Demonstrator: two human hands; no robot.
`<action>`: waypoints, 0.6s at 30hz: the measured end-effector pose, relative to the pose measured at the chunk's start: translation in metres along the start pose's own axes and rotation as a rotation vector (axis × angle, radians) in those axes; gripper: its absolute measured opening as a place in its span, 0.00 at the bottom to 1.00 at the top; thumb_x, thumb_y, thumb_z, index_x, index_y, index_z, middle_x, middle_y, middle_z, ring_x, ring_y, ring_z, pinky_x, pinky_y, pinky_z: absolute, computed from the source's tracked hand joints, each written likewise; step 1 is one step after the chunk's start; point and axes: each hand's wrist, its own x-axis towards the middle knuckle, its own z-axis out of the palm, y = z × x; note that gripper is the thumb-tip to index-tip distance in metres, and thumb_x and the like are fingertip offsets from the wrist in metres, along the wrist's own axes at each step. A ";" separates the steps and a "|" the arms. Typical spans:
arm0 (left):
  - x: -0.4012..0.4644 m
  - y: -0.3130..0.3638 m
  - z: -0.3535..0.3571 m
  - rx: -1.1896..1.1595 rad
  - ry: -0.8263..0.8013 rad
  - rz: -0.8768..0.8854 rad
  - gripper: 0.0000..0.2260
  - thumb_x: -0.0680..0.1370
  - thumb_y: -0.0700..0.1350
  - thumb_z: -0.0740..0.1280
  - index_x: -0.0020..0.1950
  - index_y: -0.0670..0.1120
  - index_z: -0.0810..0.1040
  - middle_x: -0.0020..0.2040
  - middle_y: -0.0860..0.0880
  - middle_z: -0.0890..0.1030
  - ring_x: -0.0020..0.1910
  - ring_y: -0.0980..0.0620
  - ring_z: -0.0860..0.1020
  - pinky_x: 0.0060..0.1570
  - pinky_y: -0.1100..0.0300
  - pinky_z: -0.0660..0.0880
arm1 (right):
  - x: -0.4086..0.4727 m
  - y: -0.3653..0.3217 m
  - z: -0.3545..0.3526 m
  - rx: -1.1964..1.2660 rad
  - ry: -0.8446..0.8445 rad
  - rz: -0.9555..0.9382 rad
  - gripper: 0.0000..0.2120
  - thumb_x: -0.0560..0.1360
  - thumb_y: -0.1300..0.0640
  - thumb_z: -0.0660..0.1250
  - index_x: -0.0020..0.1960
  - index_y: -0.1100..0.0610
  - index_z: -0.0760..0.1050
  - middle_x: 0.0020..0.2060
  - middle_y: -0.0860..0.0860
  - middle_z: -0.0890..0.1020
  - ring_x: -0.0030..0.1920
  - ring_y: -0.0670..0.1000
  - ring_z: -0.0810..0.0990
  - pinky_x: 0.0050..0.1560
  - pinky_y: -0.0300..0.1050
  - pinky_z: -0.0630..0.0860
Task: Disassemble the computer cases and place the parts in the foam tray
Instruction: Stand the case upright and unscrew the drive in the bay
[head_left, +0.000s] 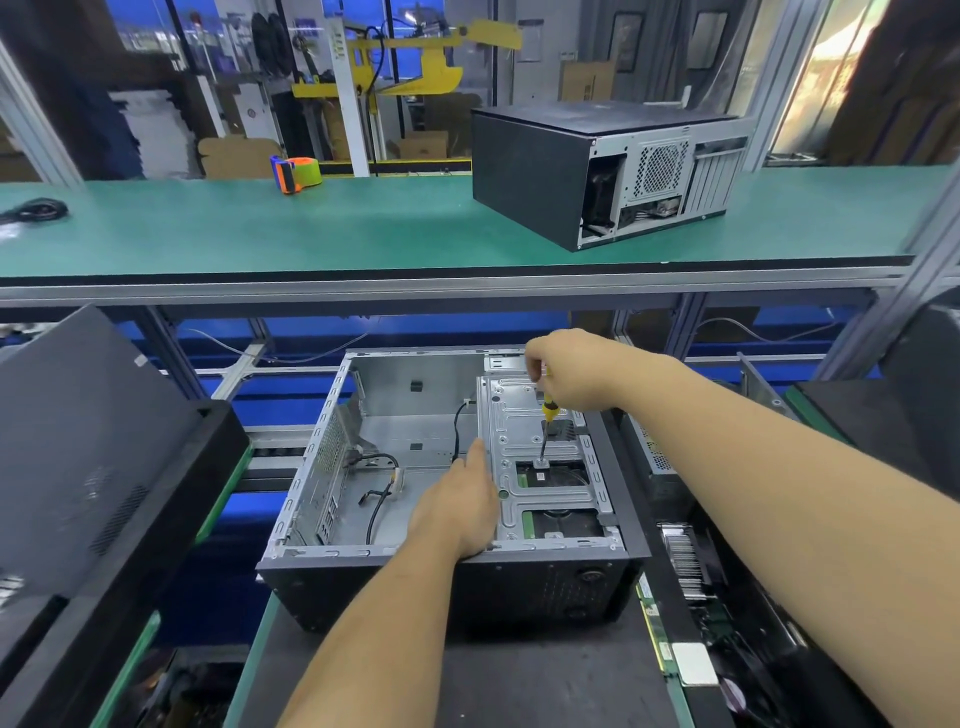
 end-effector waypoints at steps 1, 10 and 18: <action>0.000 0.000 0.000 -0.003 0.004 0.000 0.26 0.86 0.47 0.53 0.84 0.49 0.49 0.76 0.42 0.70 0.69 0.40 0.73 0.67 0.44 0.72 | -0.001 0.000 -0.002 0.048 -0.018 -0.025 0.09 0.78 0.64 0.63 0.55 0.53 0.73 0.46 0.48 0.72 0.45 0.51 0.75 0.44 0.46 0.72; -0.002 0.005 0.001 0.058 0.093 -0.010 0.19 0.85 0.49 0.52 0.76 0.51 0.59 0.64 0.44 0.76 0.57 0.42 0.77 0.50 0.48 0.72 | -0.001 0.006 0.005 -0.102 0.010 0.131 0.11 0.83 0.50 0.58 0.51 0.57 0.69 0.41 0.52 0.73 0.37 0.52 0.73 0.41 0.49 0.72; 0.010 0.014 -0.001 0.239 0.258 0.276 0.17 0.84 0.53 0.59 0.72 0.50 0.71 0.67 0.50 0.71 0.64 0.48 0.69 0.56 0.53 0.72 | -0.008 0.014 0.021 0.325 0.233 0.076 0.15 0.77 0.64 0.66 0.61 0.52 0.70 0.49 0.51 0.77 0.45 0.52 0.76 0.43 0.47 0.73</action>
